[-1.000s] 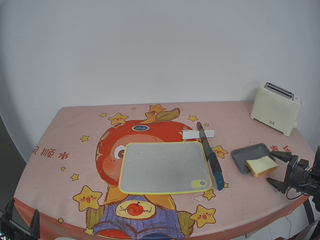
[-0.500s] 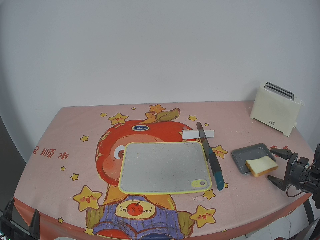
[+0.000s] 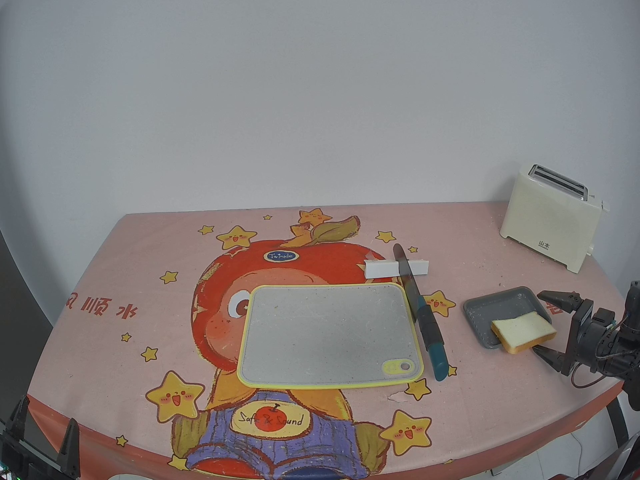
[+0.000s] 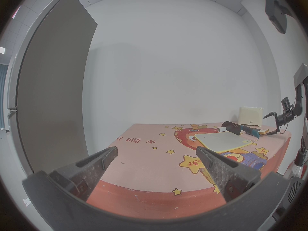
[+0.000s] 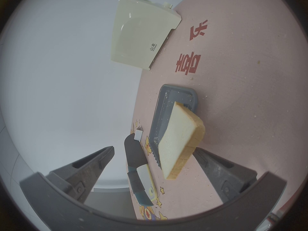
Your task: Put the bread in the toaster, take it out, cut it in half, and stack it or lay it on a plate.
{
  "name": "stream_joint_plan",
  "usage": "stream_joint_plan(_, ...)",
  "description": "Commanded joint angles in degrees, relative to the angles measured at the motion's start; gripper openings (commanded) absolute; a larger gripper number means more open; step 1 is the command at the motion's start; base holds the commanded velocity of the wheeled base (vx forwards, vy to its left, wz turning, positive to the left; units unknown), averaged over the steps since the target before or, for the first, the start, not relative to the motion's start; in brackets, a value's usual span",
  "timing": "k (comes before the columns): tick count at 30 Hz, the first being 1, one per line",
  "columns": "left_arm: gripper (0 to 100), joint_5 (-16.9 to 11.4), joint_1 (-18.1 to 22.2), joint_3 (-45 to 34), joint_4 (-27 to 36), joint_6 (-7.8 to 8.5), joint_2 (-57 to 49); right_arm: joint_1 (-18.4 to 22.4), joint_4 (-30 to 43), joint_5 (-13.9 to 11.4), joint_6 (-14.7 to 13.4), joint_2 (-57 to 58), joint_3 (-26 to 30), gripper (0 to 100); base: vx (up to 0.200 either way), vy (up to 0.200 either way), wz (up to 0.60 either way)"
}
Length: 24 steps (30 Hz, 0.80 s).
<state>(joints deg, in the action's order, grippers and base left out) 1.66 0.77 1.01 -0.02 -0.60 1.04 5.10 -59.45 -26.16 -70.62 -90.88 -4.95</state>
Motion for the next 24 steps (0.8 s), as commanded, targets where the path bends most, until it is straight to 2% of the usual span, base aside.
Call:
stream_joint_plan(1,100,0.0,0.0,-1.0,0.0,-0.02,-0.6,0.0,0.0,0.1,0.0,-1.3,-0.4,100,0.0,0.0,0.0)
stream_joint_plan(24,100,0.0,0.0,-1.0,-0.1,-0.02,-0.6,0.1,0.0,0.1,0.2,-3.4,0.2,100,0.0,0.0,0.0)
